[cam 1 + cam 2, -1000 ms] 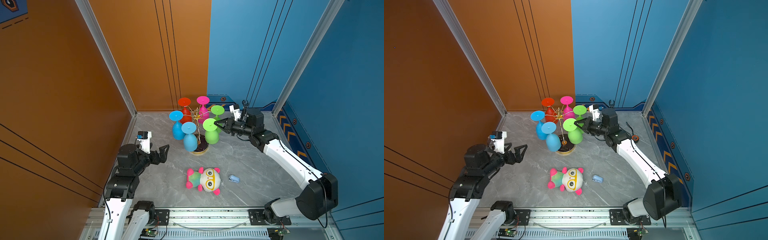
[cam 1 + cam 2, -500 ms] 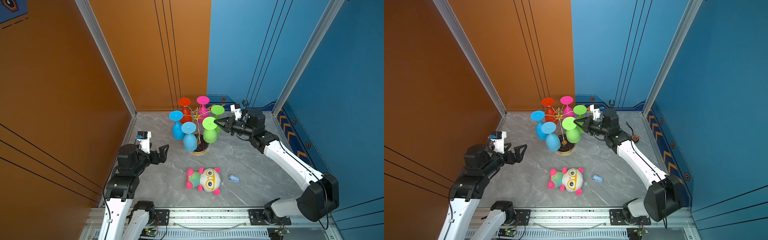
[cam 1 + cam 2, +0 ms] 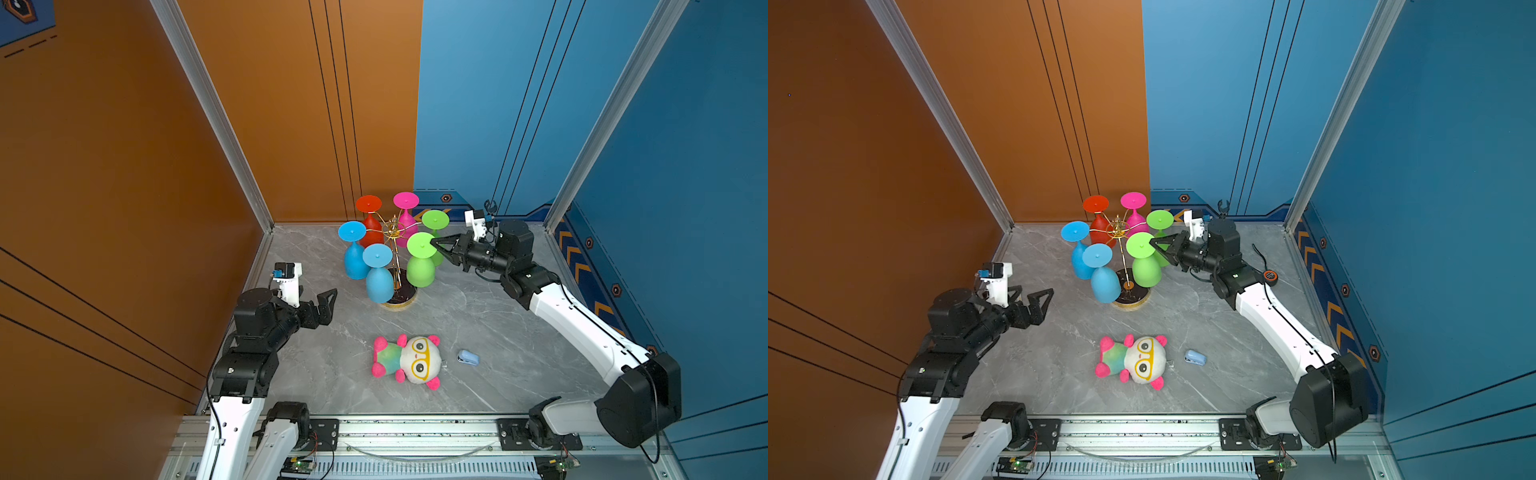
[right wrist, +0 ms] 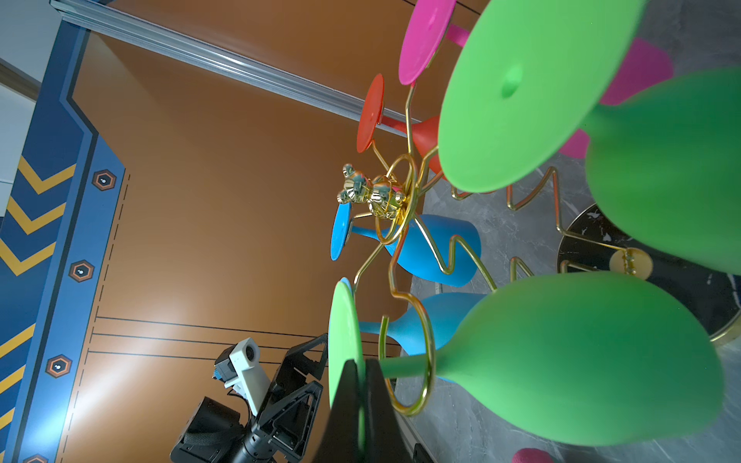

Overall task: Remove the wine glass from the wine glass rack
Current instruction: 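Close the right gripper on the green glass's foot on the rack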

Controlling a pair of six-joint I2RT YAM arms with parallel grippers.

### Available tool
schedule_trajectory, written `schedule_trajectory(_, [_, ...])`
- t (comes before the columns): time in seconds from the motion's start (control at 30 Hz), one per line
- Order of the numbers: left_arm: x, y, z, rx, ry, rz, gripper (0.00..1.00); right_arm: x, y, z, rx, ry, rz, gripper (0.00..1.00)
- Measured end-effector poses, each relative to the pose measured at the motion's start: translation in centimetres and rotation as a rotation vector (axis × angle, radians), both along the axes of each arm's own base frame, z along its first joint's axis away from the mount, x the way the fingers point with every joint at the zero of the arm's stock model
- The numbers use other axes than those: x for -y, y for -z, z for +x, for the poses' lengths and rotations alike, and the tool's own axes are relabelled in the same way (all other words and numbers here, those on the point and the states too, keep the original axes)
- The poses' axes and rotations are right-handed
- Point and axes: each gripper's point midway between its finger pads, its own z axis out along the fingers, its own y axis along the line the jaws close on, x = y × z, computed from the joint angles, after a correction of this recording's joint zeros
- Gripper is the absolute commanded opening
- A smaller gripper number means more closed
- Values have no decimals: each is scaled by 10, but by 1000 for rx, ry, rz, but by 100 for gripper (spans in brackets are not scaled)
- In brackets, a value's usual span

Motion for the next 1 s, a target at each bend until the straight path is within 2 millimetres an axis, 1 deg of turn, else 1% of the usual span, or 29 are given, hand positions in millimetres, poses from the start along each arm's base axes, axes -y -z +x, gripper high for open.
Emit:
schedule_trajectory(0.33, [0,0,0,0,0,0,98,1,0,4,2,21,-1,0])
schedule_trajectory(0.6, [-1,-2,-1,8,-3,0,98,-5,-2,12,5,31,-4,0])
schedule_trajectory(1.0, [-2,-3,-2,16,-6,3,98,-12,1,18,-9,45,-18,0])
